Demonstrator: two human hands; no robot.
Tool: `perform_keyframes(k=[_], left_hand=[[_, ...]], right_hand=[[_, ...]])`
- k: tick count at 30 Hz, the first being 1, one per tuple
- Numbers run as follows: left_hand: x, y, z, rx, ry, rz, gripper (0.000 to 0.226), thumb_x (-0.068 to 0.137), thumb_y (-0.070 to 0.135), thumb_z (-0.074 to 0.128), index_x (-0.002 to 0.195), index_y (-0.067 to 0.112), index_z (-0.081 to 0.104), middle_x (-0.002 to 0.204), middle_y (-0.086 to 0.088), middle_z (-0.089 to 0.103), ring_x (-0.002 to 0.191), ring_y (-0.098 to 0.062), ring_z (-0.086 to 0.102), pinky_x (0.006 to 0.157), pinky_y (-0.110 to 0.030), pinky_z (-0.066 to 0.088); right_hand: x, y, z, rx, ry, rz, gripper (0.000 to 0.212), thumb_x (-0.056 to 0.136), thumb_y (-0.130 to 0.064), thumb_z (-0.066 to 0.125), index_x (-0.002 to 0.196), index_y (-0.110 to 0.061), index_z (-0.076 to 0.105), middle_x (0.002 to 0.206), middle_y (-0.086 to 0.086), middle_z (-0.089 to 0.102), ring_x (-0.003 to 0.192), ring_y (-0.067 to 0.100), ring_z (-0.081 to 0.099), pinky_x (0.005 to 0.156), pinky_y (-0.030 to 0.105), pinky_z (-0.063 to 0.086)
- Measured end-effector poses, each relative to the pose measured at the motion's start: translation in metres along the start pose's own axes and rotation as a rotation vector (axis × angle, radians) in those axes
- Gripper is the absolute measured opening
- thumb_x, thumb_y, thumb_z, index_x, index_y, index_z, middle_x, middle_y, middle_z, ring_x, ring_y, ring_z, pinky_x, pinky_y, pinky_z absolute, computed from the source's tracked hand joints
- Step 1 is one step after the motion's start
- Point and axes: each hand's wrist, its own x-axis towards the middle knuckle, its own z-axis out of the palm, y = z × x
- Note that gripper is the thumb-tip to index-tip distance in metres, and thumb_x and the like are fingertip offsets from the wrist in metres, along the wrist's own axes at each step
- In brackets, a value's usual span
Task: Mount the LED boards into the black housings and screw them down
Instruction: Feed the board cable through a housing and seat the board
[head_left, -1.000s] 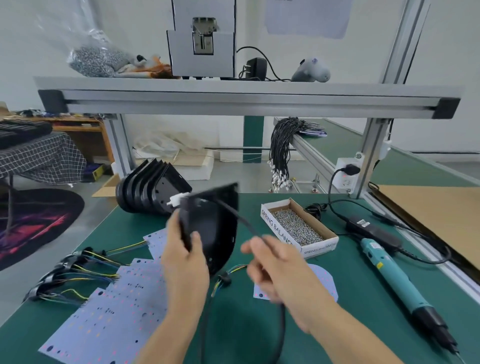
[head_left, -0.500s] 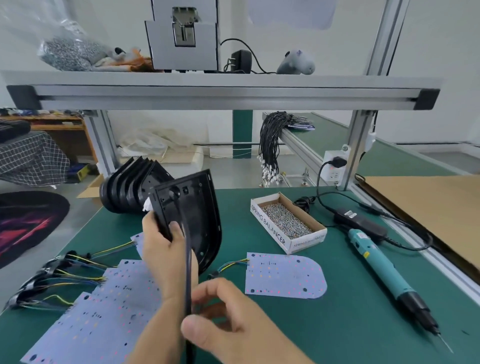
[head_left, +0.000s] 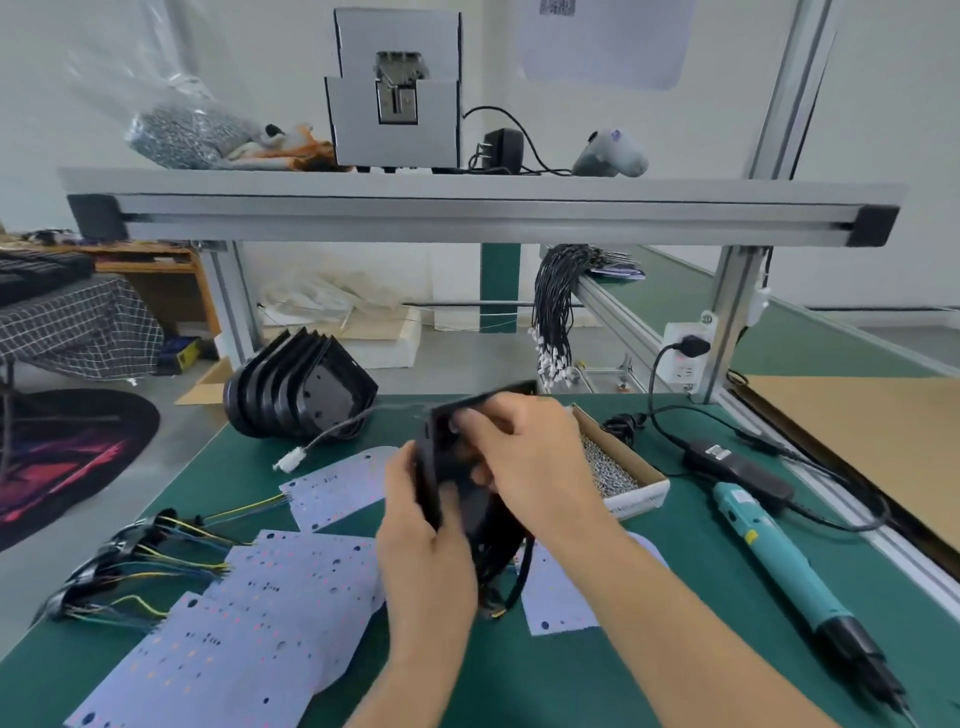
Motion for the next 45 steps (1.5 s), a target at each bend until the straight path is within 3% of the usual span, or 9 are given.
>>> perform_keyframes(k=[3,8,16,20,24,29,34,40,45], left_hand=[[0.024,0.004,-0.001,-0.225,0.116,-0.152,0.041,0.092,-0.005,0.047,0.12,0.024,0.053,0.107,0.016,0.067,0.1,-0.009,0.063,0.087,-0.03,0.05],[0.038,0.001,-0.005,-0.209,0.213,-0.193,0.042,0.093,0.0,0.051,0.133,0.012,0.046,0.109,0.004,0.064,0.088,0.001,0.06,0.073,-0.006,0.042],[-0.002,-0.001,-0.003,0.01,-0.027,-0.013,0.062,0.093,-0.002,0.049,0.139,0.038,0.04,0.109,0.042,0.055,0.096,0.016,0.053,0.086,-0.011,0.042],[-0.01,0.004,0.015,-0.229,-0.087,-0.248,0.052,0.089,-0.007,0.05,0.124,0.031,0.053,0.104,0.017,0.069,0.097,-0.004,0.065,0.085,-0.029,0.052],[0.014,0.001,0.007,-0.394,0.027,-0.44,0.049,0.086,-0.014,0.047,0.124,0.017,0.053,0.108,-0.003,0.067,0.095,-0.023,0.063,0.086,-0.036,0.053],[0.006,-0.003,0.005,-0.495,-0.034,-0.552,0.054,0.084,-0.014,0.049,0.125,0.021,0.055,0.099,-0.001,0.071,0.082,-0.02,0.065,0.078,-0.038,0.054],[-0.002,0.003,0.011,-0.51,-0.061,-0.483,0.057,0.078,-0.019,0.045,0.119,0.018,0.057,0.091,-0.002,0.07,0.079,-0.02,0.061,0.076,-0.039,0.051],[-0.009,0.003,0.009,-0.392,-0.183,-0.335,0.066,0.066,-0.026,0.04,0.103,0.027,0.056,0.079,0.01,0.066,0.071,-0.011,0.058,0.067,-0.029,0.048],[-0.015,0.01,0.008,-0.129,-0.375,-0.114,0.073,0.062,-0.02,0.04,0.095,0.045,0.048,0.086,0.021,0.064,0.076,0.001,0.059,0.06,-0.009,0.046]], right_hand=[[-0.019,0.013,0.014,0.1,-0.098,0.088,0.053,0.069,-0.049,0.073,0.114,-0.035,0.049,0.098,-0.019,0.061,0.084,-0.002,0.06,0.078,0.02,0.049],[-0.088,0.051,0.031,0.206,-0.34,0.061,0.031,0.075,-0.055,0.057,0.104,-0.044,0.058,0.105,-0.027,0.064,0.103,-0.006,0.057,0.089,0.011,0.039],[-0.033,0.036,-0.002,0.236,0.09,0.068,0.012,0.088,-0.018,0.065,0.078,-0.022,0.061,0.058,-0.004,0.062,0.045,0.005,0.052,0.046,0.015,0.039],[-0.011,0.028,0.006,0.0,0.112,-0.011,0.011,0.086,-0.027,0.069,0.091,-0.018,0.065,0.084,-0.006,0.067,0.073,0.003,0.061,0.069,0.017,0.046],[-0.064,0.071,-0.013,-0.234,-0.098,-0.061,0.061,0.075,-0.058,0.062,0.131,-0.046,0.042,0.124,-0.031,0.04,0.116,-0.009,0.04,0.092,0.006,0.032],[-0.102,0.105,-0.007,-0.521,-0.173,-0.134,0.036,0.09,-0.043,0.055,0.123,-0.031,0.062,0.109,-0.011,0.063,0.1,0.015,0.058,0.087,0.027,0.041],[-0.093,0.096,-0.003,-0.408,-0.096,-0.041,0.047,0.082,-0.055,0.064,0.121,-0.035,0.047,0.1,-0.019,0.06,0.088,0.005,0.052,0.081,0.024,0.041],[-0.087,0.08,-0.007,0.03,0.121,0.133,0.021,0.092,-0.012,0.061,0.104,-0.029,0.065,0.073,-0.02,0.064,0.066,0.0,0.059,0.063,0.008,0.04],[-0.062,0.049,-0.027,-0.117,0.129,0.019,0.012,0.096,-0.023,0.05,0.096,-0.027,0.061,0.084,-0.012,0.062,0.08,0.007,0.054,0.072,0.02,0.042]])
